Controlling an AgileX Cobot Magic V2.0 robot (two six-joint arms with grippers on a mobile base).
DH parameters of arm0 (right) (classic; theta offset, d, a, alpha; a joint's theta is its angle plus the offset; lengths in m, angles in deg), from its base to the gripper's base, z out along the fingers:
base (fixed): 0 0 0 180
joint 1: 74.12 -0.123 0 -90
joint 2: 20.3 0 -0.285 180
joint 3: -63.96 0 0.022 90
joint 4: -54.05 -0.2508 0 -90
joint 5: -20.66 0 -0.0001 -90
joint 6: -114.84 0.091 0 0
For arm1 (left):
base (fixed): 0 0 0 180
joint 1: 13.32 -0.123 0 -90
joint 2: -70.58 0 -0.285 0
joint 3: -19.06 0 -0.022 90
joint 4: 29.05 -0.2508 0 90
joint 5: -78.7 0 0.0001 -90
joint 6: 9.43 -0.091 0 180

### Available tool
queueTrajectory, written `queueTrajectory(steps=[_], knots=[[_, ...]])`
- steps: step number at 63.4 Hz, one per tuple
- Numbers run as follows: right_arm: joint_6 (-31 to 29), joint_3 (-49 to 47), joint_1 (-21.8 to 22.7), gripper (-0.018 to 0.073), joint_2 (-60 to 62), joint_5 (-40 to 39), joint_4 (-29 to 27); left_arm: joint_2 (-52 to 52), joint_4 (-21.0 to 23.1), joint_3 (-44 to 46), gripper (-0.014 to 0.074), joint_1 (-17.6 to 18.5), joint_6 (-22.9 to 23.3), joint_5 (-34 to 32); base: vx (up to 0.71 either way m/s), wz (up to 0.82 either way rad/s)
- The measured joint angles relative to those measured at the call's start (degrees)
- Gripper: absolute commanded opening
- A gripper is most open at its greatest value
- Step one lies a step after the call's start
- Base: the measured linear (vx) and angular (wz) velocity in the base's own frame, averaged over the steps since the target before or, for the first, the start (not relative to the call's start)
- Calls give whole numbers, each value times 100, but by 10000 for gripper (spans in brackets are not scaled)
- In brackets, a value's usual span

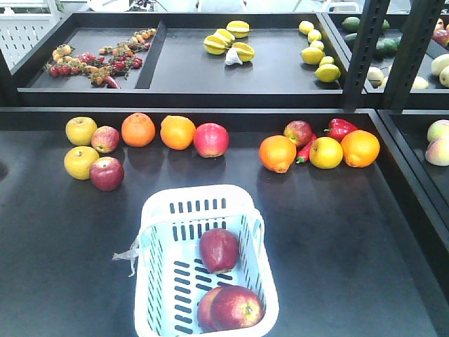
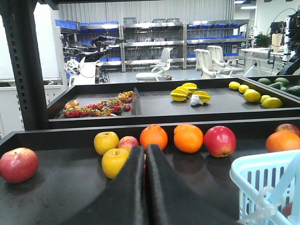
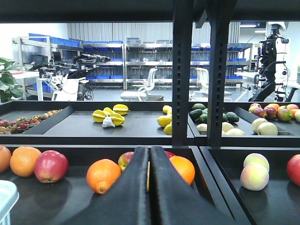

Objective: Pick three apples into basket with both arms

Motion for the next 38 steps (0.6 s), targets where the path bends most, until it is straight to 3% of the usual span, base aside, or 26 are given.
queueTrajectory(steps=[38], knots=[[4, 0, 0, -9, 0, 0, 7, 0, 0, 0, -6, 0, 4, 0, 0, 0]])
